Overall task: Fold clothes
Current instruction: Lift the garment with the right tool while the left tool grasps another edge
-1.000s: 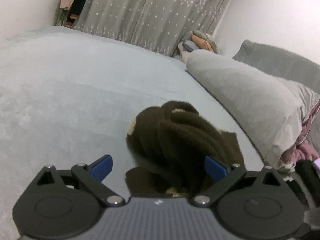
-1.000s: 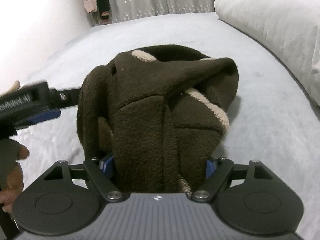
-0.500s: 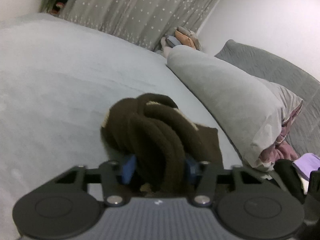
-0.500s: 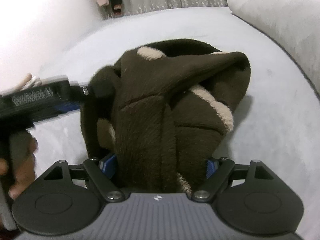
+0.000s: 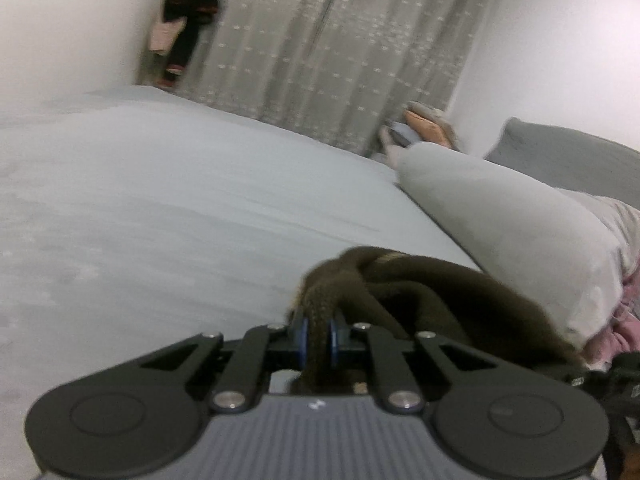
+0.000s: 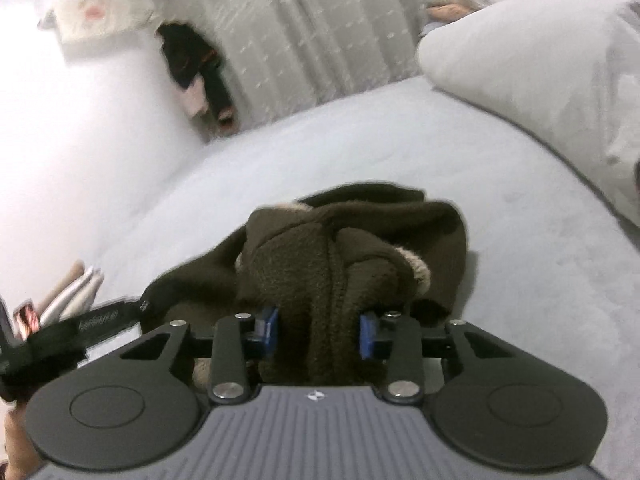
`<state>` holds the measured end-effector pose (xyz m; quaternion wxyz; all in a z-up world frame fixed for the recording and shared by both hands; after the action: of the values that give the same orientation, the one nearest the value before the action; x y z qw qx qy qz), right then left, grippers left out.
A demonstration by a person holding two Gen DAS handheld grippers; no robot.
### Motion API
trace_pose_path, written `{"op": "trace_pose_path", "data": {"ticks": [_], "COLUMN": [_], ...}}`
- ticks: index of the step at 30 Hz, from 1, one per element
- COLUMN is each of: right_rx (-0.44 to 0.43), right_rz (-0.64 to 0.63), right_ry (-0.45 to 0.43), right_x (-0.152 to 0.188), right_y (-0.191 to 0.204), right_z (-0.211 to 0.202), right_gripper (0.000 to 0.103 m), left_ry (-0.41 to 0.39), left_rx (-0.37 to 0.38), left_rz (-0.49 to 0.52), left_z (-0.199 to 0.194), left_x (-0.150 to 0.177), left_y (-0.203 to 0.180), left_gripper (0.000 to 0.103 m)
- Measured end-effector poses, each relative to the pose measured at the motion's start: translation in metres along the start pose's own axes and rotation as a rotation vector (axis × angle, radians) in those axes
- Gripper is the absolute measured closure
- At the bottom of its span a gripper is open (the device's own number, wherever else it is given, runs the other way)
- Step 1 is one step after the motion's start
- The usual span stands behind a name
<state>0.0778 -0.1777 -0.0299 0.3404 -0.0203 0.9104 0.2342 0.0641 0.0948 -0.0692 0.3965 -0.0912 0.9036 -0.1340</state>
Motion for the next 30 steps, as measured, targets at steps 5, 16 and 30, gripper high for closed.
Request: {"op": "trace_pose_path", "data": {"ticks": [5, 16, 30], "right_rx": [0.026, 0.133, 0.192], "right_rz": [0.082, 0.137, 0.162], "right_ry": [-0.05, -0.124, -0.207], "right_x": [-0.007, -0.01, -0.023], "right_y": [-0.02, -0.043, -0.065], "right_z": [-0.004, -0.004, -0.013], "right_gripper": [0.066, 0.067, 0.068], "left_ry": [-0.04, -0.091, -0.005], "left_rx": [-0.081, -0.225, -0.301], "left_rz": [-0.035, -0.069, -0.036], "left_z": [-0.006, -0.014, -0.005], "left_x": [-0.007, -0.021, -0.022], "left_y": [0.017, 0.045, 0.063], "left_gripper": [0.093, 0.093, 0.092]}}
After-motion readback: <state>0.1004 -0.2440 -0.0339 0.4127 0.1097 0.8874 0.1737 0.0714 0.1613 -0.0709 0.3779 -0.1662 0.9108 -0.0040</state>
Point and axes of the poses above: each gripper's, at about its wrist camera, not at the fingertips, and z roughly the way its jaws point, y to its left, x to its underside, the point moved 2 cm from there along z, roughly the way its jaws point, and after that the axes turned 15 degrees about y, right-handed, at the moved point
